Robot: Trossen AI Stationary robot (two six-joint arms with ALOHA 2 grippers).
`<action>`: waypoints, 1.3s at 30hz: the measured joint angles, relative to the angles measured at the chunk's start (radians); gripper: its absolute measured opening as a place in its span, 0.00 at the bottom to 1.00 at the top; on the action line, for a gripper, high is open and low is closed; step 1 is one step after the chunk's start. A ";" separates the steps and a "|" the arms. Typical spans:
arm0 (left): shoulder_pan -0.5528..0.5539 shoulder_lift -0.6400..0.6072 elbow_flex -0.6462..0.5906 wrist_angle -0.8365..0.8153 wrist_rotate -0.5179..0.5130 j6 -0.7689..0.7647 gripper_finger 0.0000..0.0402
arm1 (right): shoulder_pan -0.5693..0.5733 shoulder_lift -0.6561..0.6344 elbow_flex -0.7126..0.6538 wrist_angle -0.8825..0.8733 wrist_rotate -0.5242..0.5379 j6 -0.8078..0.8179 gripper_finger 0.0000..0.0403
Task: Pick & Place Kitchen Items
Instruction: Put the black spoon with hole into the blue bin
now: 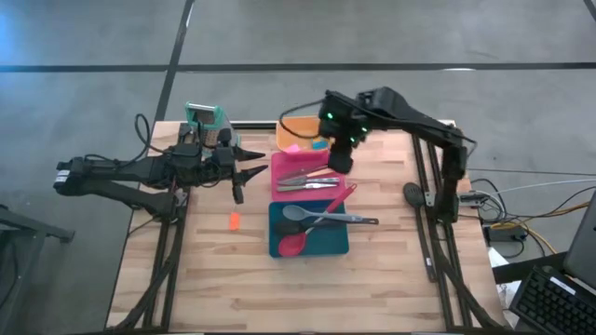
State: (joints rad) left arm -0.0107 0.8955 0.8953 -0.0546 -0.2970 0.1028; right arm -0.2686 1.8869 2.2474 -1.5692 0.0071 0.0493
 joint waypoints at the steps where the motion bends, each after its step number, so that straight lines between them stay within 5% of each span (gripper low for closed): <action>1: 0.000 0.000 0.000 -0.002 0.000 0.000 0.36 | 0.018 -0.023 -0.027 -0.001 -0.005 0.030 0.25; 9: 0.000 0.000 0.000 -0.010 0.000 -0.001 0.36 | 0.204 -0.214 -0.358 0.007 0.002 0.290 0.16; 20: 0.000 0.002 0.000 -0.025 0.000 -0.008 0.36 | 0.510 -0.466 -0.915 0.013 0.172 0.875 0.12; 28: 0.000 0.002 0.000 -0.025 0.000 -0.028 0.36 | 0.645 -0.614 -1.247 0.131 0.225 1.253 0.21; 39: 0.000 0.002 0.000 -0.025 0.000 -0.054 0.36 | 0.637 -0.596 -1.512 0.201 0.096 1.336 0.36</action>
State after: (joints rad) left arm -0.0105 0.8978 0.8951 -0.0799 -0.2970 0.0486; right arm 0.3683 1.2908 0.7352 -1.3680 0.1033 1.3856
